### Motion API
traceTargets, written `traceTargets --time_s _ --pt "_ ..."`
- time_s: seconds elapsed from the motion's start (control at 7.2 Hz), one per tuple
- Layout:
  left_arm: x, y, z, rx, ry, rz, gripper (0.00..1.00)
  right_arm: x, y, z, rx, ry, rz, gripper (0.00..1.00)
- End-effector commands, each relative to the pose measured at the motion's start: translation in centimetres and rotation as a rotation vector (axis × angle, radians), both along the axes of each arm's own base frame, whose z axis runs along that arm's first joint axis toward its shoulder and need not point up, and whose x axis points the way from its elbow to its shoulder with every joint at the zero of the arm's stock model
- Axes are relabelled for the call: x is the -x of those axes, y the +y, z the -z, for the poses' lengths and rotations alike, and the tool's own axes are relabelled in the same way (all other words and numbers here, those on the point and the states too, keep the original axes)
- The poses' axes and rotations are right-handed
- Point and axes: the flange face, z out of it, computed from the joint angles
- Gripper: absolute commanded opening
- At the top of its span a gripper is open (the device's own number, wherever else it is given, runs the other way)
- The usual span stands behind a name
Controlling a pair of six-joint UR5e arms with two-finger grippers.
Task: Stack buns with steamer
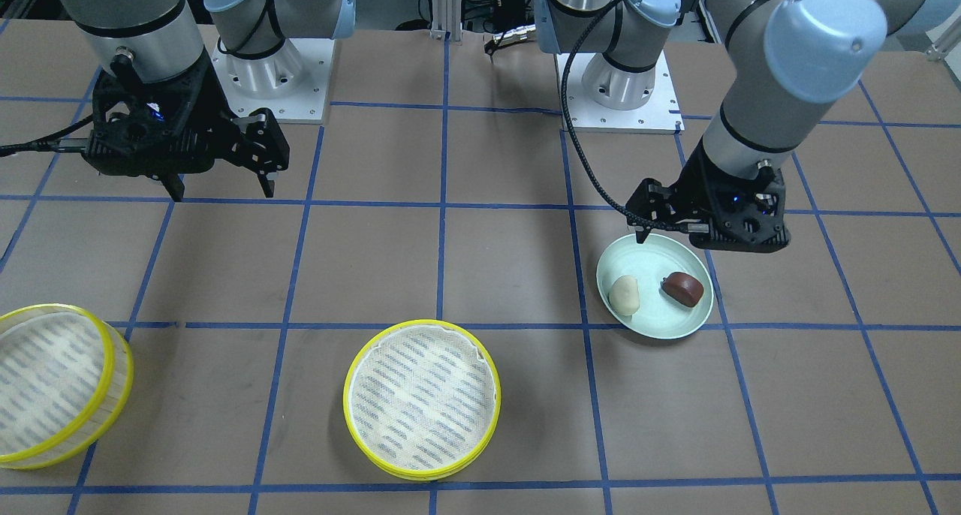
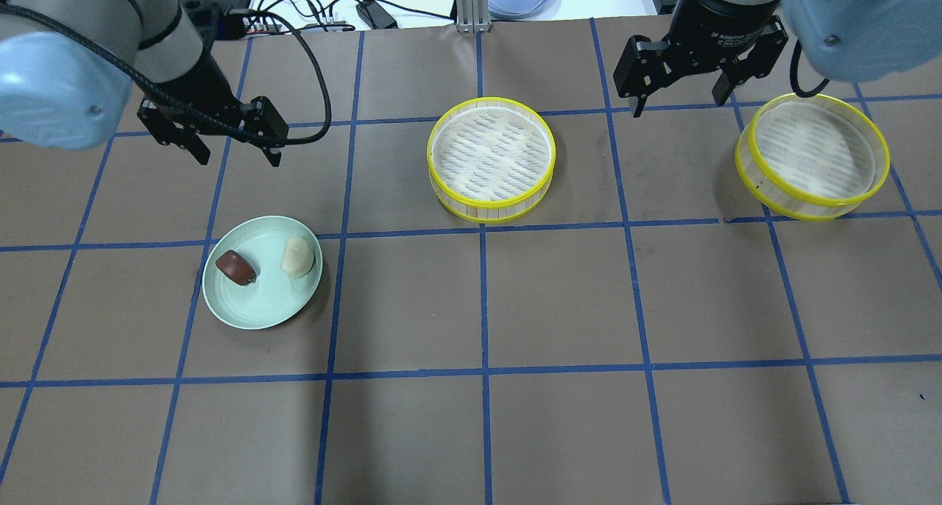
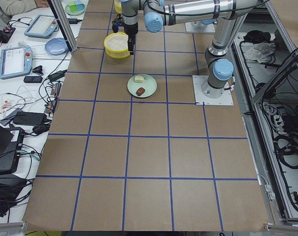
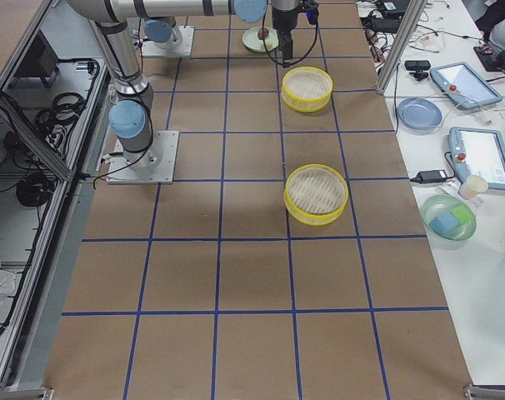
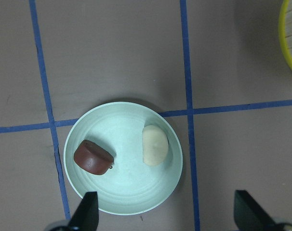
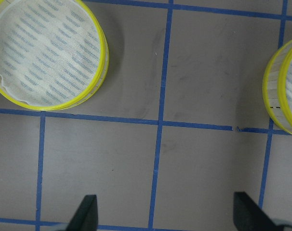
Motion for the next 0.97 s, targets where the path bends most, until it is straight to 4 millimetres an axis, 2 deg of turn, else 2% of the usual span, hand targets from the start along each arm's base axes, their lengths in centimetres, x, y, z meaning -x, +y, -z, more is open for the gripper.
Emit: traceTargets --time_s 0.0,0.28,0.42,0.56,0.69,0.83 --pt "-2.7 -0.3 5.6 -0.059 0.066 0.043 1.00 5.8 -1.6 0.6 -0.013 -0.006 0.109 1.00" --pt "-2.9 -1.5 9.8 -0.126 0.083 0.035 1.00 14.9 -3.5 2.3 -0.038 -0.006 0.200 1.00" --pt "-3.0 -2.1 12.3 -0.169 0.090 0.032 1.00 19.9 -4.2 3.9 -0.066 0.001 0.255 1.00" --pt "-3.1 -2.5 14.8 -0.214 0.097 0.034 0.98 25.3 -5.6 6.9 -0.111 -0.012 0.243 1.00" --pt "-3.1 -2.7 16.6 -0.246 0.100 0.028 0.96 30.2 -7.7 10.0 -0.066 0.007 0.226 1.00" --pt "-3.2 -3.0 18.3 -0.268 0.101 0.030 0.96 34.1 -9.0 12.4 -0.020 0.028 0.214 1.00"
